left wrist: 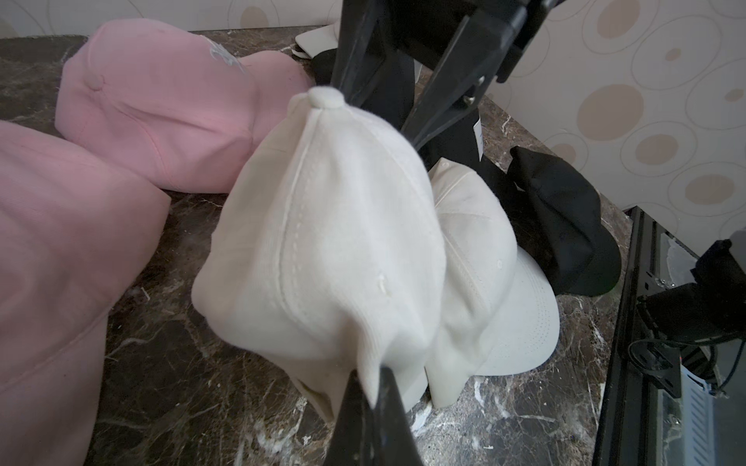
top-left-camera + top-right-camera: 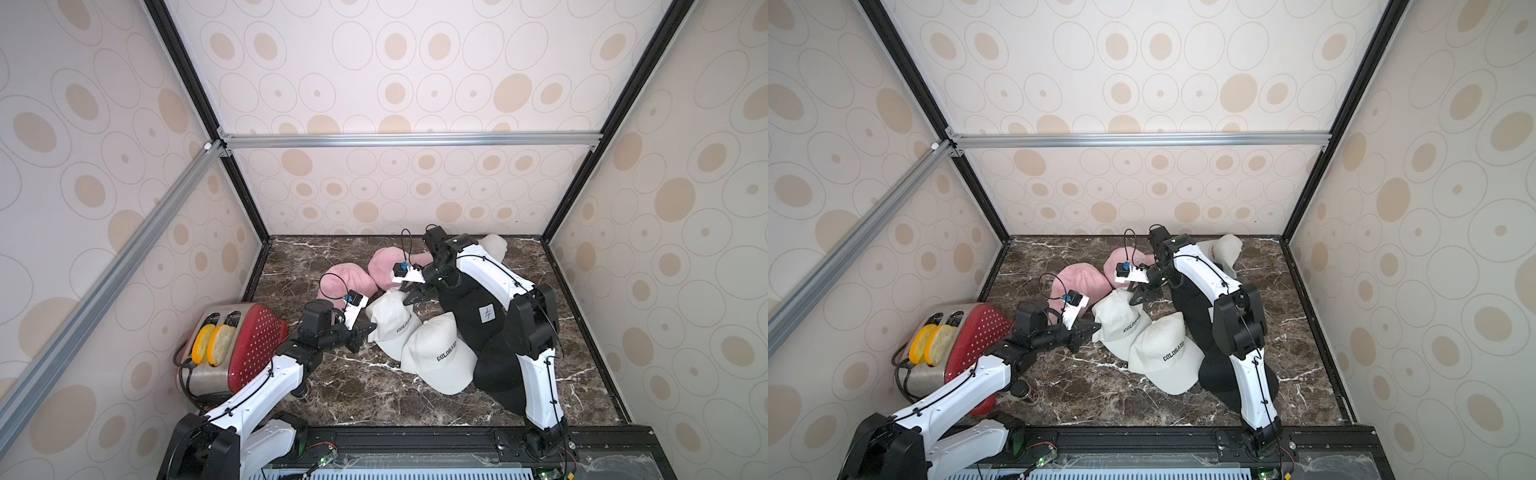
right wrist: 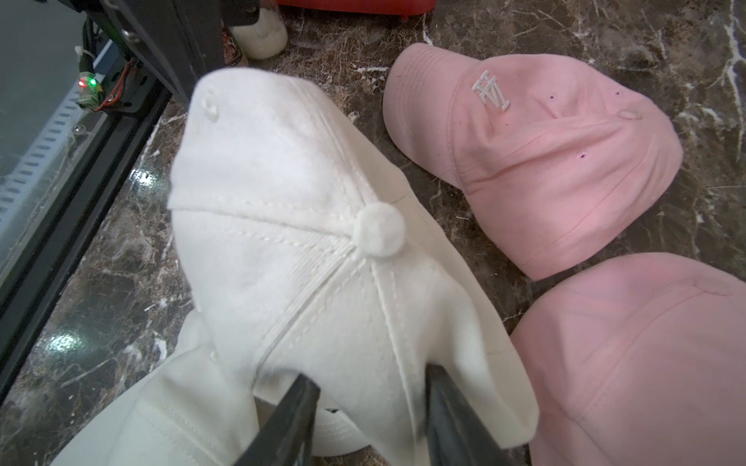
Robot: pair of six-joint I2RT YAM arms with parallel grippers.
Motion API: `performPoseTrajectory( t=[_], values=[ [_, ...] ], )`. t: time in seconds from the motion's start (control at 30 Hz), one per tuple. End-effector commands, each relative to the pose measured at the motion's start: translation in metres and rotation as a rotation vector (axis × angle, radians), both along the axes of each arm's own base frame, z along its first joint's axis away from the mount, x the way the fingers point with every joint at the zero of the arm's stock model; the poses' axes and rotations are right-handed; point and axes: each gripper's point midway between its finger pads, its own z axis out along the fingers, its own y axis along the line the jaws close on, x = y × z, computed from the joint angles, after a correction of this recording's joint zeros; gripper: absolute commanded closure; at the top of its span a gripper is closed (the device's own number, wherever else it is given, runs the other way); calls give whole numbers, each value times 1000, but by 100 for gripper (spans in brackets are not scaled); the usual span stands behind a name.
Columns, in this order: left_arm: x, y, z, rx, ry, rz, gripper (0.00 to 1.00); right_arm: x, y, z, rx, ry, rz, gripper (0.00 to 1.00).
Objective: Stack the baseball caps by color
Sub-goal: Pick up the baseball cap from the center of the board, then place the baseball cap at the center of the board.
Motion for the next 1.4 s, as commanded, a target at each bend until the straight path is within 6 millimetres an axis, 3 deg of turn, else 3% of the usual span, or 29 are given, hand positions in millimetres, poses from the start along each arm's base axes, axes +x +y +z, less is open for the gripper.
performPoseTrajectory(
  t=[0.0, 0.27, 0.37, 0.4, 0.43, 0.47, 0.5, 0.53, 0.63, 0.7, 0.83, 0.93, 1.07, 1.13, 1.27, 1.37],
  values=[
    [4, 1, 5, 3, -33, 2, 100, 2, 1, 9, -2, -20, -31, 69],
    [19, 21, 2, 56, -40, 155, 100, 7, -1, 34, 34, -103, -81, 97],
    [30, 40, 7, 61, -52, 299, 100, 10, 2, 46, 70, -109, -128, 100],
    [35, 52, 10, 62, -53, 385, 93, 14, 4, 50, 87, -112, -164, 100],
    [39, 65, 12, 62, -50, 472, 57, 20, 6, 54, 102, -106, -220, 100],
    [42, 75, 16, 59, -45, 547, 35, 24, 7, 57, 111, -93, -273, 100],
    [43, 87, 20, 48, -34, 628, 20, 26, 7, 58, 113, -70, -327, 100],
    [42, 97, 26, 32, -27, 696, 12, 28, 7, 58, 111, -46, -377, 100],
    [37, 127, 36, -27, 10, 906, 1, 32, 4, 52, 73, 29, -529, 100],
    [31, 142, 37, -60, 36, 1015, 1, 30, 3, 50, 48, 82, -603, 100],
    [25, 147, 38, -74, 101, 1069, 1, 22, 10, 52, 43, 194, -707, 100],
    [19, 154, 30, -69, 152, 1127, 1, 27, 18, 55, 81, 266, -845, 100],
    [13, 163, 22, -49, 154, 1170, 1, 12, 36, 63, 136, 364, -863, 100],
    [7, 178, 17, 33, 140, 1228, 1, 3, 42, 64, 143, 385, -866, 100],
    [-19, 227, 17, 183, 85, 1476, 1, -10, 45, 59, 133, 429, -914, 100],
    [-22, 232, 20, 155, 46, 1499, 1, -22, 36, 51, 65, 452, -943, 100]
  ],
)
